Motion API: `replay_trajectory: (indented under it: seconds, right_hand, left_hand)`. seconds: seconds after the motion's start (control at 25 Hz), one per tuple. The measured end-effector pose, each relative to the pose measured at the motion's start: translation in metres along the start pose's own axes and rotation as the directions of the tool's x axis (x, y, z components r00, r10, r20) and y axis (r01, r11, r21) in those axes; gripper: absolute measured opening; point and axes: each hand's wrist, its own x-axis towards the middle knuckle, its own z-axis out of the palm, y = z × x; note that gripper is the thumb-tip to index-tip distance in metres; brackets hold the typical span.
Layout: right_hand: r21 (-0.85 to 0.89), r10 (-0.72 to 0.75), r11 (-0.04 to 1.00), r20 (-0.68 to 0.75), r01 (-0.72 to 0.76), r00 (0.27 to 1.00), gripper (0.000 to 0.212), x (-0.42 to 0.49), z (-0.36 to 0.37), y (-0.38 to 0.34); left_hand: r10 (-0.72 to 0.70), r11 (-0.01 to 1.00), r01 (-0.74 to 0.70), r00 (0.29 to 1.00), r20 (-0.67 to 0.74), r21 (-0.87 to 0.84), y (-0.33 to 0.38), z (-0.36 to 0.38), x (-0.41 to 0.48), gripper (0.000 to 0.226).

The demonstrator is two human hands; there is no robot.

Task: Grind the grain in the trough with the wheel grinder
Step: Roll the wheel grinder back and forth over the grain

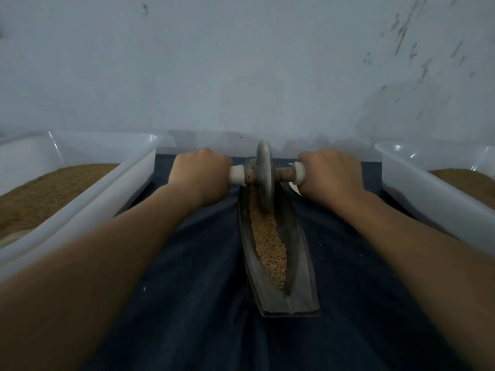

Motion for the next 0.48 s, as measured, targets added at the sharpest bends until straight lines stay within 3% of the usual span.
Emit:
replay_trajectory:
  seconds: [0.08, 0.16, 0.32, 0.4, 0.48]
  right_hand:
    - [0.025, -0.005, 1.000, 0.076, 0.003, 0.997, 0.015, 0.012, -0.002, 0.001]
    - [0.005, -0.088, 0.996, 0.019, 0.088, 0.996, 0.021, -0.013, -0.005, 0.010]
    - [0.002, -0.216, 0.975, -0.248, 0.224, 0.944, 0.019, -0.076, -0.007, 0.026]
    - [0.007, -0.150, 0.988, -0.210, 0.154, 0.966, 0.019, -0.071, -0.003, 0.024]
    - [-0.005, -0.042, 0.999, -0.089, 0.042, 0.995, 0.020, -0.042, 0.003, 0.010]
  left_hand:
    - [0.002, 1.000, -0.002, 0.999, 0.046, -0.013, -0.001, -0.003, 0.003, 0.012]
    - [0.078, 0.996, -0.075, 0.995, 0.069, -0.043, -0.006, -0.006, -0.016, 0.010]
    - [0.231, 0.973, -0.229, 0.950, -0.210, 0.036, -0.021, -0.005, -0.063, 0.016]
    - [0.204, 0.978, -0.190, 0.954, -0.221, 0.087, -0.016, -0.003, -0.058, 0.016]
    - [0.069, 0.996, -0.060, 0.989, -0.134, 0.069, -0.005, 0.002, -0.035, 0.010]
